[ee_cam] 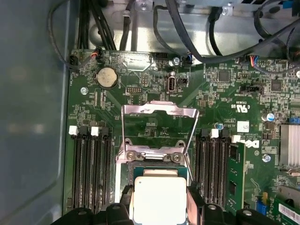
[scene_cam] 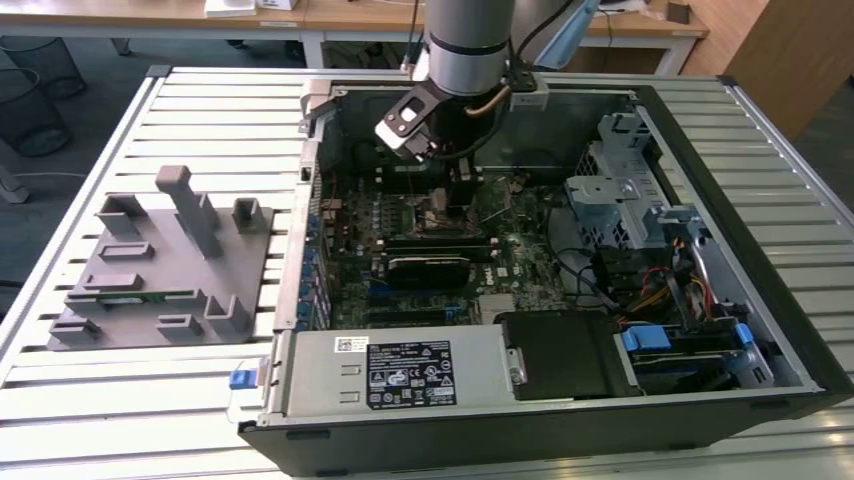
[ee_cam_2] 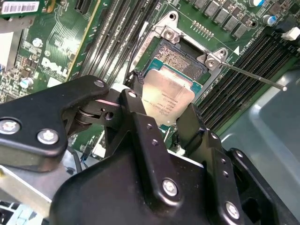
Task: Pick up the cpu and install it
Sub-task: 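Place the cpu into insertion slot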
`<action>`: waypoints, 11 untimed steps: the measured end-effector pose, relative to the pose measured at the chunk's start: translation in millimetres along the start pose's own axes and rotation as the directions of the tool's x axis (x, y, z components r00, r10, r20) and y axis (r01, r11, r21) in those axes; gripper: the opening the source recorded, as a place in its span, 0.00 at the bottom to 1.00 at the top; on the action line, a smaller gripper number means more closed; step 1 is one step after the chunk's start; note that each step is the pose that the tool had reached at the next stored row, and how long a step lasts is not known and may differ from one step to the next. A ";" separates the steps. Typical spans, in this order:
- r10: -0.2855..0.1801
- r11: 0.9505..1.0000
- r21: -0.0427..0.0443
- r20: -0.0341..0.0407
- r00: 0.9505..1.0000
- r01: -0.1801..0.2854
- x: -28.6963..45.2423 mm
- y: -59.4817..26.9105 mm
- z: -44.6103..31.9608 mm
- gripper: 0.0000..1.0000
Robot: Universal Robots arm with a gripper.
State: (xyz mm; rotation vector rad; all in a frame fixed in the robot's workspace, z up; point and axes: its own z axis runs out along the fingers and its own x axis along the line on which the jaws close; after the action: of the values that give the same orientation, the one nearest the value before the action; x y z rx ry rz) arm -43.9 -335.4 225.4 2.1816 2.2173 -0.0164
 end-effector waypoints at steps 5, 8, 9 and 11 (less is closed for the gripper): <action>0.000 1.000 0.000 0.000 1.000 0.000 0.3 -1.1 5.9 0.53; 0.000 1.000 0.000 -0.001 1.000 0.000 0.5 -2.5 8.9 0.53; 0.000 1.000 0.000 -0.001 1.000 0.000 0.5 -2.9 9.9 0.53; 0.000 1.000 0.000 -0.002 1.000 0.000 0.6 -3.6 11.8 0.53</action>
State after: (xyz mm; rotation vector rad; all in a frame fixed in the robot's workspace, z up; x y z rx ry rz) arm -47.3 -335.2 213.6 2.1831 2.2179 -0.0139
